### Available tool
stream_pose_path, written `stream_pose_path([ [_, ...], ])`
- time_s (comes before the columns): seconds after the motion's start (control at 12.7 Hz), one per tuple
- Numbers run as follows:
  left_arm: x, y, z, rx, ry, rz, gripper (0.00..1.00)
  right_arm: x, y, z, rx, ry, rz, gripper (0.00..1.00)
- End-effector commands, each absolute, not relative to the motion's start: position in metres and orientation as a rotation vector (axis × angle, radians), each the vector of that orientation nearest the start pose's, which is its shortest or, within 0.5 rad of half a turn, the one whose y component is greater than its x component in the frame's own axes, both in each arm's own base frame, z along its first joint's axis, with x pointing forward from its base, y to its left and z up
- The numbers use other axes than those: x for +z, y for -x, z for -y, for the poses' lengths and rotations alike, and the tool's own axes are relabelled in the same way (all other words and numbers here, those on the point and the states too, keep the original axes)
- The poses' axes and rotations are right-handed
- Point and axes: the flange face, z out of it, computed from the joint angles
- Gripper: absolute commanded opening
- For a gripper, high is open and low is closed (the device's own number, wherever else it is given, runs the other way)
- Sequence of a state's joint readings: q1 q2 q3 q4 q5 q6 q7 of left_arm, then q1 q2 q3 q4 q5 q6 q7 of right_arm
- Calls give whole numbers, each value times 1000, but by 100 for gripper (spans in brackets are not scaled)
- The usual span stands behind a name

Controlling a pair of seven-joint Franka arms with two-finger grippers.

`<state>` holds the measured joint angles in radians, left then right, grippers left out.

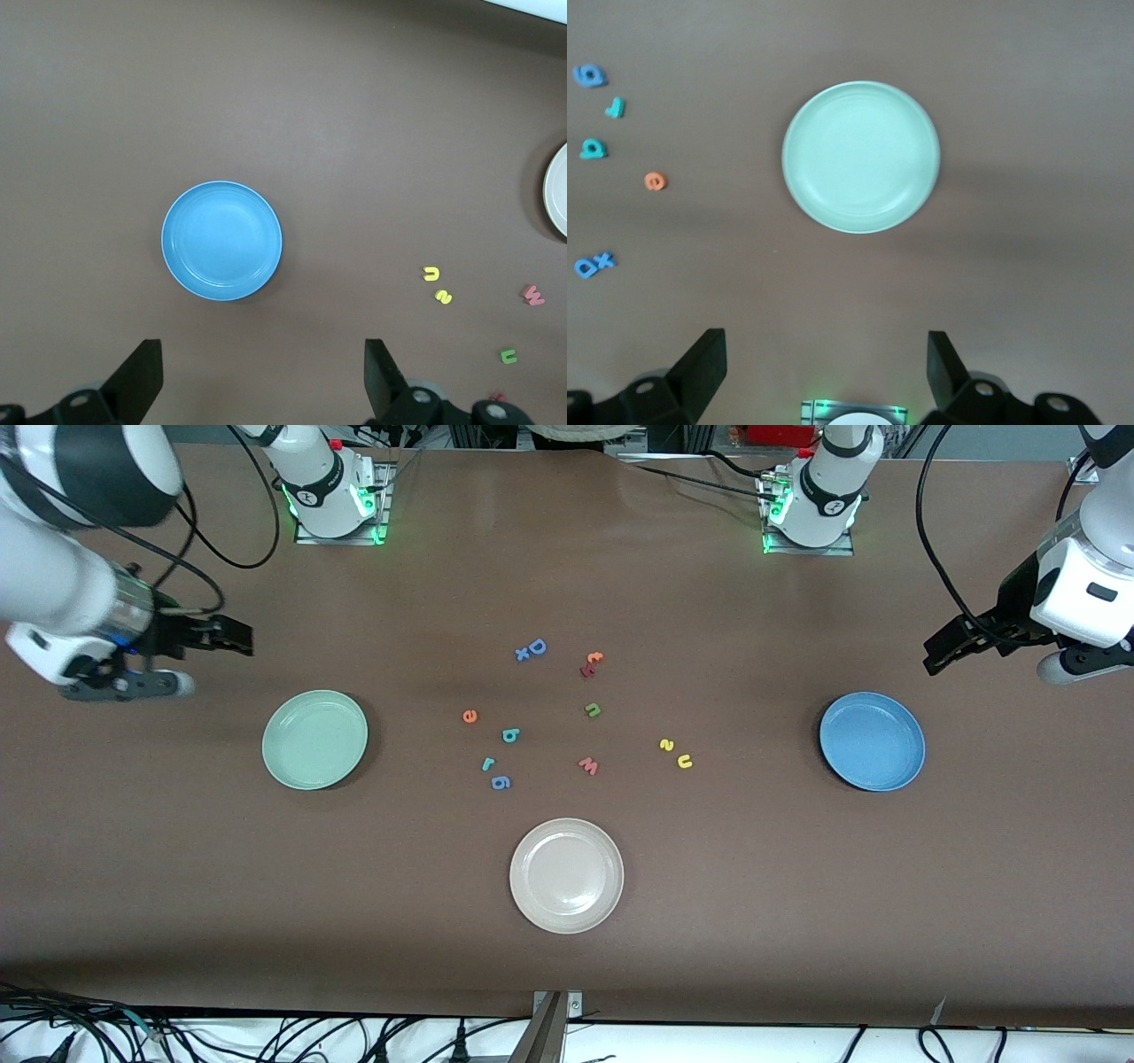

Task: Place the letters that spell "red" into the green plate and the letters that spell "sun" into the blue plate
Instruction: 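Reach the right gripper toward the teal letters while the left gripper starts moving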

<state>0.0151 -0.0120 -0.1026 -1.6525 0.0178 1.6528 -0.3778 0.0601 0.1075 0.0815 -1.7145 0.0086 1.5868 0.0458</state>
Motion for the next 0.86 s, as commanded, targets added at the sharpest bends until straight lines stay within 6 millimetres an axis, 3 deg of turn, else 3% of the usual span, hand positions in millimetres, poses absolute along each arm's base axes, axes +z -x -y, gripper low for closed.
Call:
stream_pose_path([
  [0.0,608,-554,50,-22,3108,461,100,463,-580,-106,402,3078,176,100],
  [0.31,607,-555,47,-22,3108,466,100,403,-586,-168,461,3056,301,100],
  [0.47,607,-556,44,-21,3110,471,100,375,-588,-199,453,3089,191,100],
  [0.63,606,-556,46,-6,3148,491,100,348,-584,-242,415,3112,104,100],
  [0.79,606,-557,47,8,3191,515,100,321,-575,-289,354,3143,-87,100],
])
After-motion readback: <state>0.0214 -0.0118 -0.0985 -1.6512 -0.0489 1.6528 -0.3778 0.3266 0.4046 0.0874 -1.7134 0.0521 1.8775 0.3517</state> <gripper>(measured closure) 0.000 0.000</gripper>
